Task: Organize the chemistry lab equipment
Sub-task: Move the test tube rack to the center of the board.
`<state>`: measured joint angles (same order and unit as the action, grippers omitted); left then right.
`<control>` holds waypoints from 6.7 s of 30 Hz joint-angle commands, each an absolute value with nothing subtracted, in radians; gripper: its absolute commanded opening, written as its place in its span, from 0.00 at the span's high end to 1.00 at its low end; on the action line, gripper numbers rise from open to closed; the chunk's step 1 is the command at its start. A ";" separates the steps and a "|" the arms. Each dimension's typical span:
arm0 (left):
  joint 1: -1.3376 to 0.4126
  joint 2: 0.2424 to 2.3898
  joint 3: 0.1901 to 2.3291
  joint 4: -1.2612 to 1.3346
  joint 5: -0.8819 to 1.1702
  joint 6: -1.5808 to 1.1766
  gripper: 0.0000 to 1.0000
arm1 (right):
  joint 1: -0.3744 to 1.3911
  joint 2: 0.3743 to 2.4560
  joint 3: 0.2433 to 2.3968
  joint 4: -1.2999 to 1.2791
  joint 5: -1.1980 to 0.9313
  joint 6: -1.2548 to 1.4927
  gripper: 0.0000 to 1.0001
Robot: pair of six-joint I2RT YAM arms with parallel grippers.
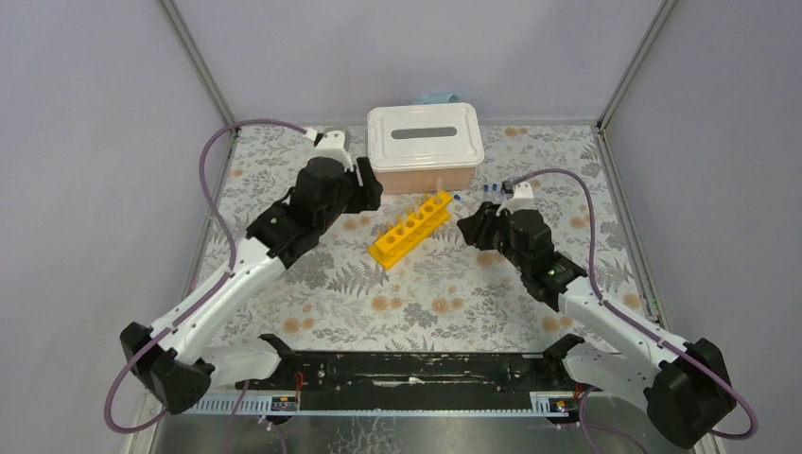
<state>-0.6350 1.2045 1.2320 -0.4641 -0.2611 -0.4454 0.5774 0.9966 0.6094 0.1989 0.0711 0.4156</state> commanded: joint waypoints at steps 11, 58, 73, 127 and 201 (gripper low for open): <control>-0.640 0.937 0.946 -0.362 -0.334 -0.545 0.27 | 0.599 1.187 0.451 0.583 0.019 0.938 0.55; -0.648 0.823 0.773 -0.233 -0.218 -0.451 0.26 | 0.598 1.657 0.577 0.994 0.107 1.164 0.54; -0.652 0.844 0.781 -0.223 -0.213 -0.442 0.26 | 0.599 1.699 0.579 1.022 0.105 1.186 0.54; -0.665 0.897 0.746 -0.168 -0.225 -0.402 0.25 | 0.586 1.883 0.535 1.313 0.101 1.319 0.78; -0.745 0.939 0.799 -0.228 -0.324 -0.366 0.25 | 0.541 1.729 0.292 1.701 0.159 1.432 0.92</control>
